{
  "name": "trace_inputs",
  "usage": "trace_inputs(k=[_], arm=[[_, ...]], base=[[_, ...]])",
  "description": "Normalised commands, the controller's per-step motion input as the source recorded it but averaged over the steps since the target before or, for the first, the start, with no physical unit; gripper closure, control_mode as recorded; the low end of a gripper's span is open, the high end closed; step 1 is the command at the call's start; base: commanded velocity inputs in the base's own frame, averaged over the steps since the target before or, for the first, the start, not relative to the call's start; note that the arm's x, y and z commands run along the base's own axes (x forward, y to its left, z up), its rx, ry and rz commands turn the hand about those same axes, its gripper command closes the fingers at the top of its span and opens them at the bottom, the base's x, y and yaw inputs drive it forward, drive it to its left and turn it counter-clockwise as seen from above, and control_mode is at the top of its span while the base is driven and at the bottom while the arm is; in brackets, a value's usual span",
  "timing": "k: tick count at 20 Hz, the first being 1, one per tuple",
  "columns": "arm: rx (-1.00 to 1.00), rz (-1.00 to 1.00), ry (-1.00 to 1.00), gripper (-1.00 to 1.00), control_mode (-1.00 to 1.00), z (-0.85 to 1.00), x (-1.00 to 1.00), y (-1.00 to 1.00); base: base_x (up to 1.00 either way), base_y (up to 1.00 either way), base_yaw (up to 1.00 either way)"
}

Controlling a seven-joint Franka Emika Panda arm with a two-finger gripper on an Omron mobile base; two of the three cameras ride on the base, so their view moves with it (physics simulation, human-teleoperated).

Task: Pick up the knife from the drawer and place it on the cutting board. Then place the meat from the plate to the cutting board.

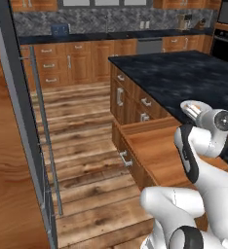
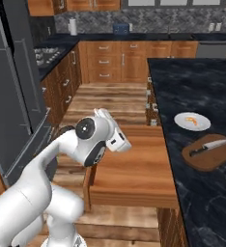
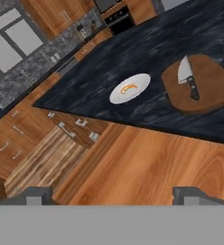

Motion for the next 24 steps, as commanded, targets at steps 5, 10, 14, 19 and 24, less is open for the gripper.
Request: trace_inputs(k=[5, 10, 14, 19, 24], arm=[[0.0, 0.0, 0.0, -1.0, 1.0, 0.0, 0.0, 0.0], [0.0, 0.0, 0.0, -1.0, 1.0, 0.0, 0.0, 0.0], [0.0, 0.0, 0.0, -1.0, 1.0, 0.0, 0.0, 0.0], [0.0, 0.0, 0.0, -1.0, 1.0, 0.0, 0.0, 0.0], [0.0, 0.0, 0.0, -1.0, 1.0, 0.0, 0.0, 0.0]], base=[[-0.9, 0.14, 0.41], [-0.7, 0.21, 0.46], [0.05, 0.6, 0.37], [0.74, 0.2, 0.01], [1.0, 0.01, 0.0]])
